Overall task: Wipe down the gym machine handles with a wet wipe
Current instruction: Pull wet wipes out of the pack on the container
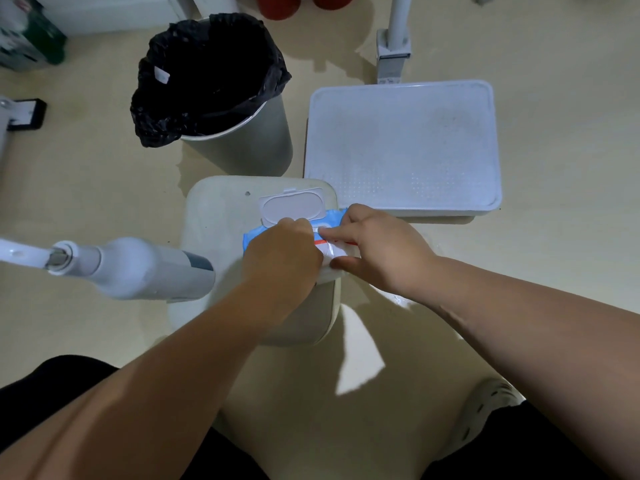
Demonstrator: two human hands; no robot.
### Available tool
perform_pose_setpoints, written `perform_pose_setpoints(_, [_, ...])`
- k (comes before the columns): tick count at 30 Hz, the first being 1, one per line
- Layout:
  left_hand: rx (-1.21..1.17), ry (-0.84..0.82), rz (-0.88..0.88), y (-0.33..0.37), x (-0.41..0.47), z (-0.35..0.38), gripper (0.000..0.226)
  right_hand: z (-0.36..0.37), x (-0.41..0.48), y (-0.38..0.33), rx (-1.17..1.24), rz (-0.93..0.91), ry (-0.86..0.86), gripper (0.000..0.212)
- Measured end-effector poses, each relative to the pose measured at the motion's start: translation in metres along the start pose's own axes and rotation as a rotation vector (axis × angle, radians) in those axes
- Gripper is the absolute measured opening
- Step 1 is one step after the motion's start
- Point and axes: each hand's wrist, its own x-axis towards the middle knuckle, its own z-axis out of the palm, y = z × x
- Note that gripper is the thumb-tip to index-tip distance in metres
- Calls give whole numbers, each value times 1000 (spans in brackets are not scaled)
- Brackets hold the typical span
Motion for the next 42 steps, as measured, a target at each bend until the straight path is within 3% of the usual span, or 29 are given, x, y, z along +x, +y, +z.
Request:
perform_pose_setpoints(4, [-43, 71, -101, -18, -6, -13, 42, 1, -1, 3, -30, 3, 0, 45])
perform_pose_setpoints(7, [55, 114, -127, -38, -17, -17, 34, -2, 1, 3, -11, 10, -14, 46])
perform_pose_setpoints(10, [167, 26, -143, -46, -28, -18, 29, -8, 5, 2, -23, -7, -39, 46])
perform_pose_setpoints(13, [102, -19, -174, -46, -29, -15, 28, -11, 9, -2, -49, -33, -30, 36])
perform_pose_setpoints(17, [69, -31, -113, -51, -25, -5, 34, -9, 15, -15, -62, -152, 139, 17])
perform_pose_setpoints(25, [-116, 33, -69, -68, -28, 8, 20, 16, 35, -31, -56, -180, 118, 16])
perform_pose_setpoints(28, [-141, 138, -14, -71, -34, 10, 13, 20, 41, -33, -53, -172, 121, 18])
perform_pose_setpoints(32, [-76, 148, 198, -75, -34, 18, 30, 19, 44, -34, -110, -211, 90, 18])
perform_pose_setpoints(42, [-127, 152, 156, -73, -33, 10, 37, 21, 39, -34, -211, -257, 82, 37])
